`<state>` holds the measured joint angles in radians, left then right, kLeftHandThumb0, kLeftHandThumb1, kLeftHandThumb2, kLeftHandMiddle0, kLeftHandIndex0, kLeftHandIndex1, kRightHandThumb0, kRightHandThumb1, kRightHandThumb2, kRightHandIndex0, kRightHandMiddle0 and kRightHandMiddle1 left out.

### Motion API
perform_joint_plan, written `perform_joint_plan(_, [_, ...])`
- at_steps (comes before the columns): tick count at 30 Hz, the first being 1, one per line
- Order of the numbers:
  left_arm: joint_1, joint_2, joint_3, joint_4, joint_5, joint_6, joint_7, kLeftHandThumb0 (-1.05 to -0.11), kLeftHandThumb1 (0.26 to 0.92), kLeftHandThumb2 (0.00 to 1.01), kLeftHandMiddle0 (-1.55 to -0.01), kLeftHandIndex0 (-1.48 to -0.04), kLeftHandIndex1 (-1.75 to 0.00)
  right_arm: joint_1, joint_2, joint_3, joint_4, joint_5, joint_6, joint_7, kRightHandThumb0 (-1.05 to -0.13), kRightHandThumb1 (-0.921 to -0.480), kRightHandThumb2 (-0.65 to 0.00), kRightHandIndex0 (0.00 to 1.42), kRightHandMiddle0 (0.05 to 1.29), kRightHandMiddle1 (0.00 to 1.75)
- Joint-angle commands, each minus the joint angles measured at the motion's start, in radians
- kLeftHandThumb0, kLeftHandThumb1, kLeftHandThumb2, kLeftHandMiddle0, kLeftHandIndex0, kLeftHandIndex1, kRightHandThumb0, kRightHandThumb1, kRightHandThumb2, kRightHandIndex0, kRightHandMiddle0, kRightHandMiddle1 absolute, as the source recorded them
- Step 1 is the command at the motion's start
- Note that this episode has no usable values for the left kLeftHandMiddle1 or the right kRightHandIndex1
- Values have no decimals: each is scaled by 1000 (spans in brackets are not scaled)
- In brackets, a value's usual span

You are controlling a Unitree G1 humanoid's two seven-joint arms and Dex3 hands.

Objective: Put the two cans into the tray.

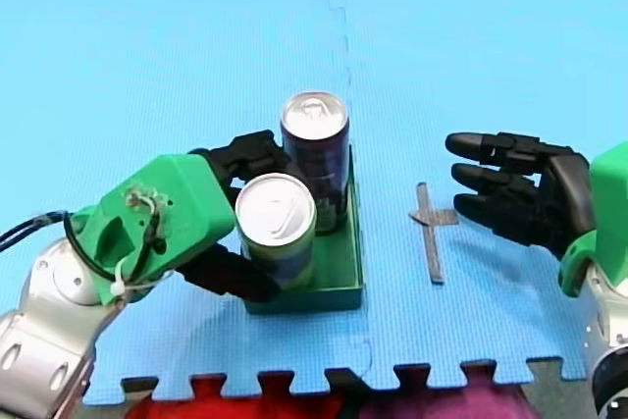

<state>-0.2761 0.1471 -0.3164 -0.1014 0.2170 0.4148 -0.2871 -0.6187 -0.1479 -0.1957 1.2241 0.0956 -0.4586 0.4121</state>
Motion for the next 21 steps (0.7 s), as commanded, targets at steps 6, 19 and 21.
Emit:
perform_joint_plan(6, [-10, 27, -4, 48, 1, -49, -25, -584, 824, 8, -706, -532, -1273, 2, -2, -1, 1, 2, -1, 2, -604, -834, -1, 701, 1110, 3])
perform_joint_plan(19, [-24, 97, 13, 9, -97, 2, -208, -1048, 901, 0, -631, -280, 0, -1, -9, -7, 6, 5, -1, 9, -608, -834, -1, 699, 1111, 3])
perform_joint_plan(21, [-23, 97, 12, 7, -97, 4, -207, -1048, 900, 0, -630, -266, 0, -1, -10, -7, 7, 5, -2, 9, -610, -834, 0, 701, 1111, 3])
